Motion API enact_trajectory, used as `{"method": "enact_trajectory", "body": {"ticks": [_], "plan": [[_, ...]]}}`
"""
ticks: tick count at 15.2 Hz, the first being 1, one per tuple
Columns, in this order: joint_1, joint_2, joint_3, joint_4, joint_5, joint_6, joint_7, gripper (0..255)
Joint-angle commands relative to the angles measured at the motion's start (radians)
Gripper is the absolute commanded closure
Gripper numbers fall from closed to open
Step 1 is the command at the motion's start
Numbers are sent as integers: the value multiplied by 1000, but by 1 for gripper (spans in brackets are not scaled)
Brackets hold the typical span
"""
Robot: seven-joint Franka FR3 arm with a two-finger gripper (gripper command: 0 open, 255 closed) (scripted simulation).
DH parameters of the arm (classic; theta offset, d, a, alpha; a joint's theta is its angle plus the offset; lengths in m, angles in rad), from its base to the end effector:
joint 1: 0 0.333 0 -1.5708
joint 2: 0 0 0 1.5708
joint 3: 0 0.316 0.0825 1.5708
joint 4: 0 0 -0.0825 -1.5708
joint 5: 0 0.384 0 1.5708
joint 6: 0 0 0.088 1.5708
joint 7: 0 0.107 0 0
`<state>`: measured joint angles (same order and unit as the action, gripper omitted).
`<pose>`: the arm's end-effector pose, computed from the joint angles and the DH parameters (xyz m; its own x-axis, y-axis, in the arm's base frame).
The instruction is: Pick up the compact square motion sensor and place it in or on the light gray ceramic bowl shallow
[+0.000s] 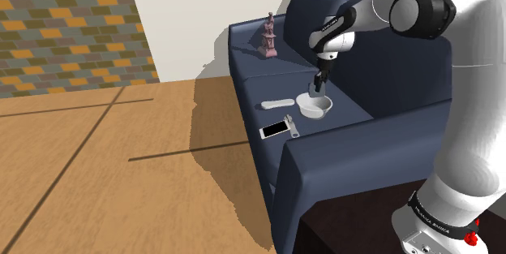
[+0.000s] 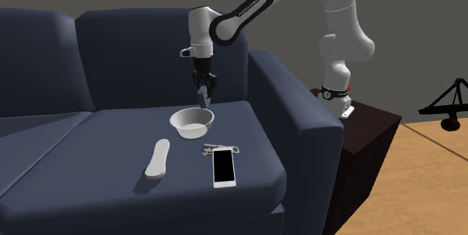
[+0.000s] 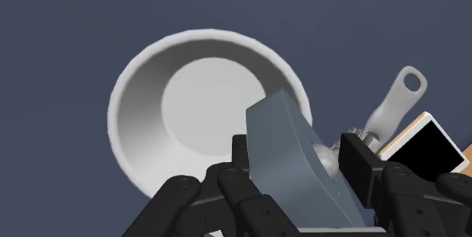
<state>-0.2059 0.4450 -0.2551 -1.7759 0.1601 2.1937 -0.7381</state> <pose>0.5920 -0.2725 0.3147 0.9788 0.2046 0.0059 0.2046 -0.9786 -0.0218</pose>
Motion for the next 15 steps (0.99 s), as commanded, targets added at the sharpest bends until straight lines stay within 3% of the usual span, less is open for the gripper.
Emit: {"method": "enact_trajectory", "body": {"ticks": [1, 5, 15], "plan": [[-32, 71, 0, 112, 14, -44, -27, 255], [-90, 210, 5, 347, 34, -143, -57, 255], [-96, 275, 17, 315, 51, -47, -68, 255]]}}
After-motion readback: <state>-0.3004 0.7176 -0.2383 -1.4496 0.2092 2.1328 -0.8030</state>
